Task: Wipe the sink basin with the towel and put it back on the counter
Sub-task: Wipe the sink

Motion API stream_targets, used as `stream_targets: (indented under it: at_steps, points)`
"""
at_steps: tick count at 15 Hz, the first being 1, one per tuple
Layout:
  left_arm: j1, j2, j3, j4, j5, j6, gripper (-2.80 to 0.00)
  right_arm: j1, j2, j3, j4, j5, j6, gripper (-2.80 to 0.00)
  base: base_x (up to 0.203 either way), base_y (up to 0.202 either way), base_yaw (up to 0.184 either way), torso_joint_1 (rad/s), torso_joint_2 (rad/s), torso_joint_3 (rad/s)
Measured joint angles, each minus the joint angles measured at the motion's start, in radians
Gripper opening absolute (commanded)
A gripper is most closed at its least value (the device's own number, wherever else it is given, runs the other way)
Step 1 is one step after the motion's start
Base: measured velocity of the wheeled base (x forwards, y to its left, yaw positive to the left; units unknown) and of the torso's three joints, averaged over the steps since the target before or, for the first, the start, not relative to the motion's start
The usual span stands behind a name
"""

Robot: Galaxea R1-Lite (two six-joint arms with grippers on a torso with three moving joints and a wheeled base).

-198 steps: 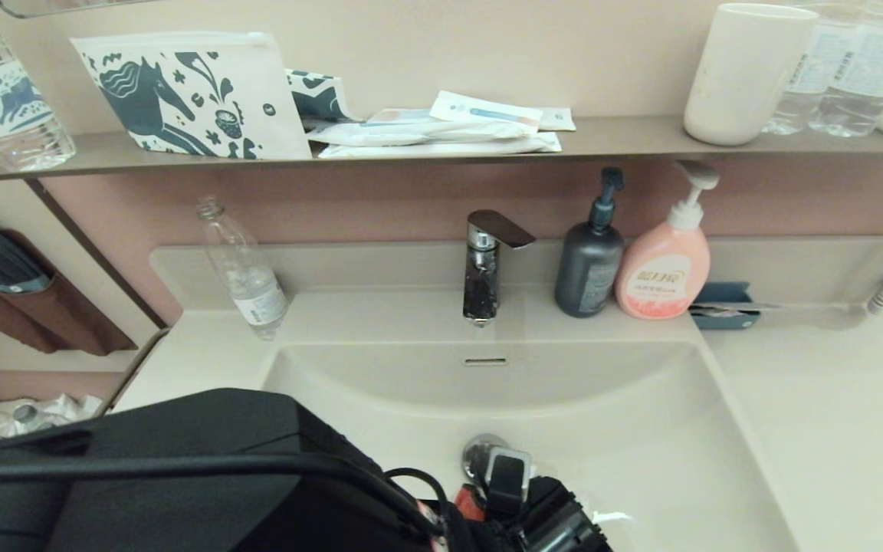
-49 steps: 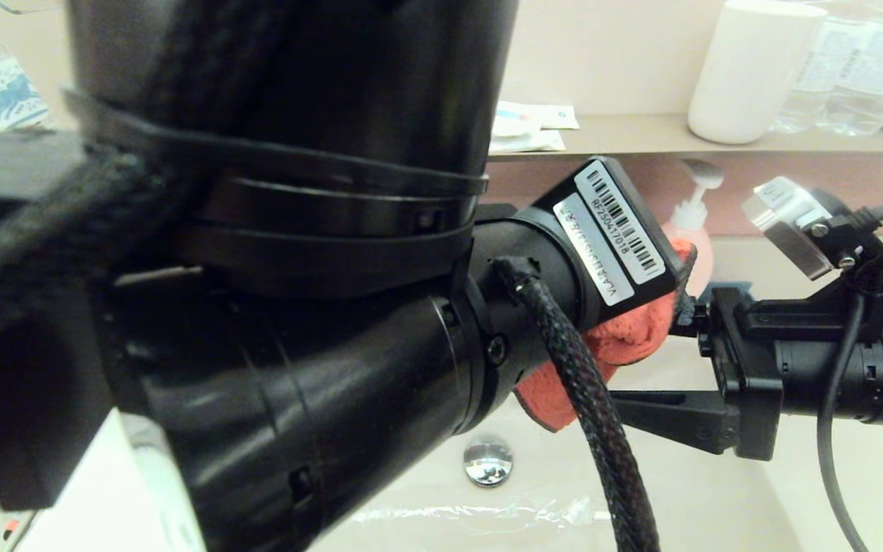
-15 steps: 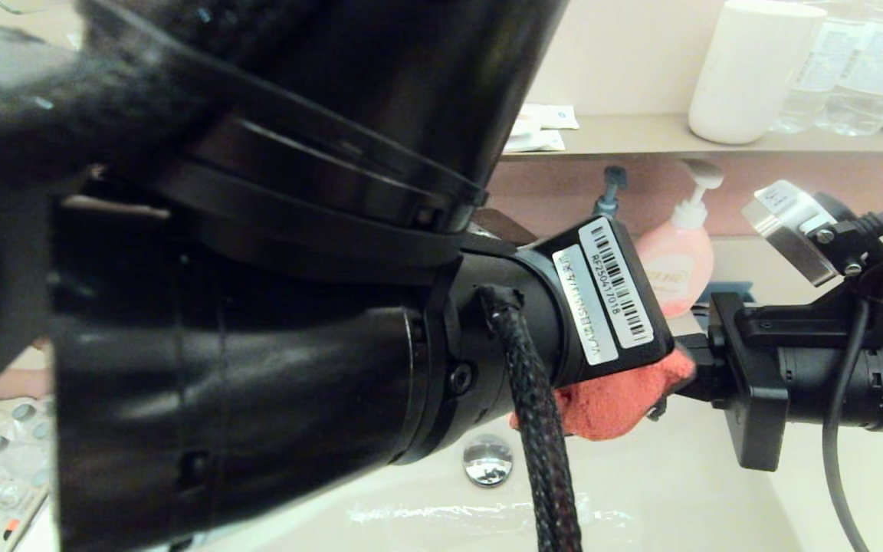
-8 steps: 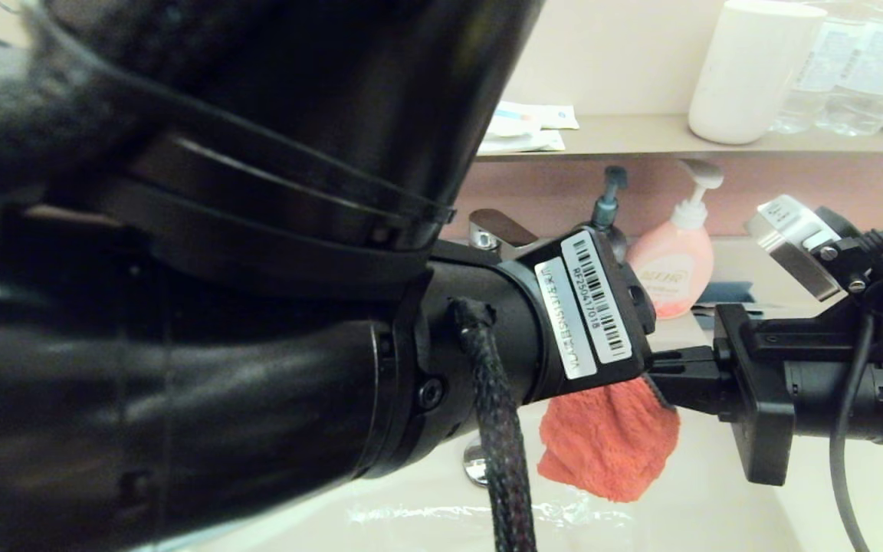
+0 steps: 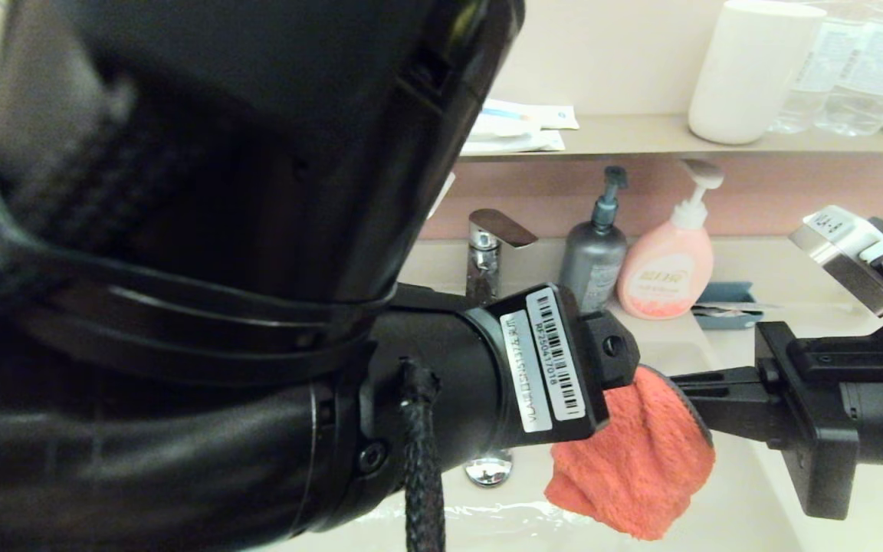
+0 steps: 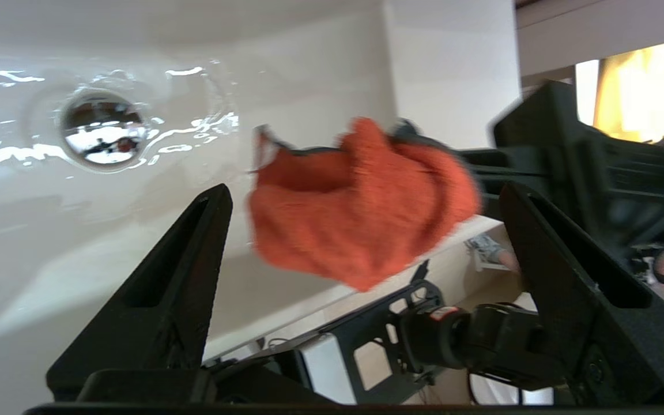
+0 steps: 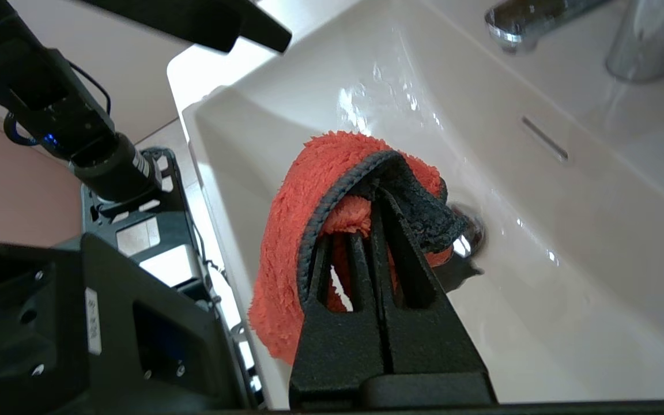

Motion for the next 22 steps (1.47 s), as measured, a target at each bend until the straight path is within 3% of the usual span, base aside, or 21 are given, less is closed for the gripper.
stream_targets:
  at_steps: [1, 2, 10, 15, 19, 22]
  points:
    - [0.008, -0.005, 0.013, 0.000, 0.000, 0.000, 0.00, -0.010, -0.012, 0.004, 0.008, -0.007, -0.001, -2.80, 0.000, 0.000, 0.000, 0.000, 0.00, 0.000]
    - [0.015, -0.012, 0.029, 0.000, 0.001, 0.001, -2.80, -0.020, -0.023, 0.011, 0.013, -0.019, -0.001, -2.80, 0.000, 0.000, 0.000, 0.000, 0.00, 0.000]
    - [0.118, -0.098, 0.219, 0.000, 0.007, 0.107, -2.80, -0.128, -0.089, 0.030, 0.078, -0.033, 0.000, -2.80, 0.000, 0.000, 0.000, 0.000, 0.00, 0.000]
    - [0.173, -0.257, 0.395, 0.000, 0.009, 0.273, -2.80, -0.155, -0.126, 0.028, 0.130, -0.033, 0.000, -2.80, 0.000, 0.000, 0.000, 0.000, 0.00, 0.000]
    - [0.334, -0.424, 0.533, -0.004, 0.019, 0.416, -2.80, -0.156, -0.158, 0.026, 0.178, -0.035, 0.000, -2.80, 0.000, 0.000, 0.000, 0.000, 0.00, 0.000]
    - [0.520, -0.553, 0.573, -0.023, 0.031, 0.464, -2.80, -0.155, -0.184, 0.024, 0.215, -0.066, 0.000, -2.80, 0.000, 0.000, 0.000, 0.000, 0.00, 0.000]
